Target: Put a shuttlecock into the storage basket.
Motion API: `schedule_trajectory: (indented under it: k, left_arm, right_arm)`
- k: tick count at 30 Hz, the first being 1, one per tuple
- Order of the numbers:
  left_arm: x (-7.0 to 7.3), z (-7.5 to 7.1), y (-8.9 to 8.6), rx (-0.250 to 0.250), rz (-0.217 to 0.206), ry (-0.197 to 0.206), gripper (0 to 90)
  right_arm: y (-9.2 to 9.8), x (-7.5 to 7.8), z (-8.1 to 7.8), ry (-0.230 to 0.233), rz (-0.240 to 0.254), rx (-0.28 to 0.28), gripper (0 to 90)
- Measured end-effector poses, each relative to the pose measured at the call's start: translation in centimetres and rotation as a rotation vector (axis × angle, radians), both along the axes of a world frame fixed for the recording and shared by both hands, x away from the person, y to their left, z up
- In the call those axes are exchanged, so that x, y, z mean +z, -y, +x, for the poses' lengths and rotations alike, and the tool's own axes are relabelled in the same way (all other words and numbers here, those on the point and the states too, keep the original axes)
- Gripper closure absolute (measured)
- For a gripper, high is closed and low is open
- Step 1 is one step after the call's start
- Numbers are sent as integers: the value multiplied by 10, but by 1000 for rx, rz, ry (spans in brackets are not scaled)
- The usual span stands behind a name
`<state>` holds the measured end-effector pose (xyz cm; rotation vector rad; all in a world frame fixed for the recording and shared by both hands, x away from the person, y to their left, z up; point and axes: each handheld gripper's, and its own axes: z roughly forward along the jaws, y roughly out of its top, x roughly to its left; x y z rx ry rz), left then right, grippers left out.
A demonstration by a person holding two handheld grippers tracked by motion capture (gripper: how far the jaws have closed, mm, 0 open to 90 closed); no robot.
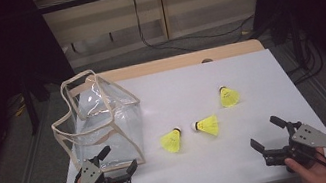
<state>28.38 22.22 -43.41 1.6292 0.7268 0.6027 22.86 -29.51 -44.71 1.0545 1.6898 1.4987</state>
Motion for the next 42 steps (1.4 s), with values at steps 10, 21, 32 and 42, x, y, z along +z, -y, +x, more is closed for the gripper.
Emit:
schedule_trajectory:
  k: [10,21,32,42]
  left_arm:
    - [0,-1,3,-25,4,-5,17]
    - [2,-3,8,-55,-9,-18,17]
    - [2,-4,16,-92,-1,-22,17]
    - [3,-6,21,-112,-1,-32,18]
  right_arm:
    - [-1,0,0,-1,-2,5,10]
    - [-1,0,0,1,-2,8,10]
    - [0,1,-1,7,2,13,11]
    - [-2,1,0,8,-1,21,11]
